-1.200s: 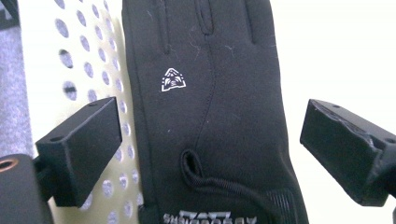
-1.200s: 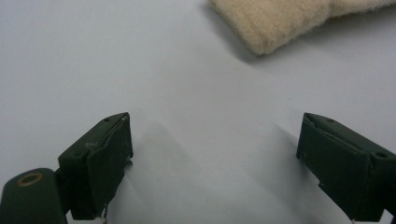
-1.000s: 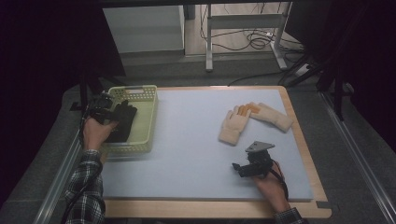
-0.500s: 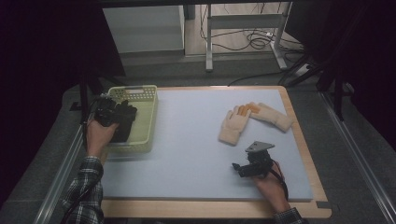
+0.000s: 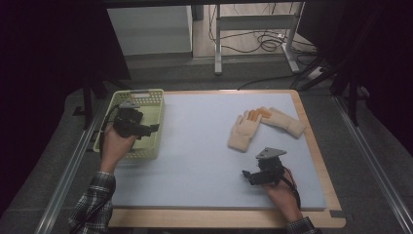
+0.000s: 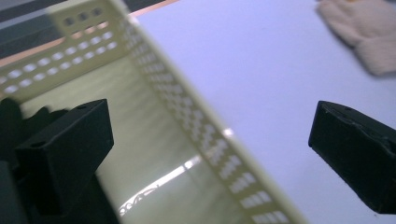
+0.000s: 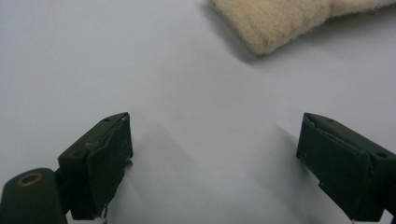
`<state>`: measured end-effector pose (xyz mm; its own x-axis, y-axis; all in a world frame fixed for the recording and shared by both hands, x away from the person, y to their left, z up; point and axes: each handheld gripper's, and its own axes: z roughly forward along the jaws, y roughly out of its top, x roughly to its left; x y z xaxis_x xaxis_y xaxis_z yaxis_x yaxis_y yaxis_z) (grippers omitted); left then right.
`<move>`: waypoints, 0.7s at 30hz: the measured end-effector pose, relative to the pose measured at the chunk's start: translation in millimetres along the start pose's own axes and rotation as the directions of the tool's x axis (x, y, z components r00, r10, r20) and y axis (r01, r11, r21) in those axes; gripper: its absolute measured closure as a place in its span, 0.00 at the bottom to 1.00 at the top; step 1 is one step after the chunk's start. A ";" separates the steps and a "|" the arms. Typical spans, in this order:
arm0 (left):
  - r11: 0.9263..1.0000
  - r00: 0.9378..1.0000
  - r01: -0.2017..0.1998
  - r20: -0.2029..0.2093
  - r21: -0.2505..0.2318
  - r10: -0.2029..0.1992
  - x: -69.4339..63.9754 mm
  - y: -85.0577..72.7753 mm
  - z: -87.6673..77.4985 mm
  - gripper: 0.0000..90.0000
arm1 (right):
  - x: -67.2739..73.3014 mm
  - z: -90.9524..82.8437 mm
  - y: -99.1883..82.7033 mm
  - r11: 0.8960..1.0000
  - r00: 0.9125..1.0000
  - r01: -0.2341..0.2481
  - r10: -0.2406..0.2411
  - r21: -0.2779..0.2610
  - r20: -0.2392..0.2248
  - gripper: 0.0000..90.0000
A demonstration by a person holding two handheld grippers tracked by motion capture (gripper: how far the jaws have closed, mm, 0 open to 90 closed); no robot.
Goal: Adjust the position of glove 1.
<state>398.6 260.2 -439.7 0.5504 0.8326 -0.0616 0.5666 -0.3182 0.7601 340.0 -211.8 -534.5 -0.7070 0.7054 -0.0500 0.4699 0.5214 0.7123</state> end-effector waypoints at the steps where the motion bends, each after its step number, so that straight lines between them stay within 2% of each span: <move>1: 1.000 1.000 -0.011 0.012 -0.007 0.011 -5.6 0.5 0.6 0.00 | 0.0 0.0 0.0 1.000 1.000 0.000 0.000 0.000 0.000 0.11; 5: 0.998 0.997 -0.062 0.048 -0.025 0.063 -27.3 1.3 3.7 0.00 | -0.1 0.0 0.0 1.000 1.000 0.000 0.000 0.000 0.000 0.11; 7: 0.995 0.993 -0.089 0.076 -0.040 0.092 -39.1 0.7 5.9 0.00 | -0.1 0.0 0.0 1.000 1.000 0.001 -0.001 -0.001 0.000 0.11; 10: 0.990 0.984 -0.133 0.114 -0.056 0.139 -61.4 -1.8 10.8 0.00 | 0.0 -0.1 0.0 1.000 1.000 -0.001 0.001 0.001 0.000 0.11; 17: 0.975 0.962 -0.208 0.162 -0.081 0.219 -100.1 -15.1 22.7 0.00 | 0.0 -0.1 0.0 1.000 1.000 0.000 0.000 0.000 0.000 0.11; 21: 0.971 0.956 -0.231 0.170 -0.066 0.239 -116.0 -29.6 35.0 0.00 | -0.1 -0.1 0.0 1.000 1.000 0.001 -0.001 0.000 0.000 0.11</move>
<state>339.4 157.1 -477.7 0.7662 0.6425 0.0127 0.3822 -0.4716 0.7947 340.0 -211.9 -534.5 -0.7073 0.7051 -0.0505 0.4697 0.5221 0.7119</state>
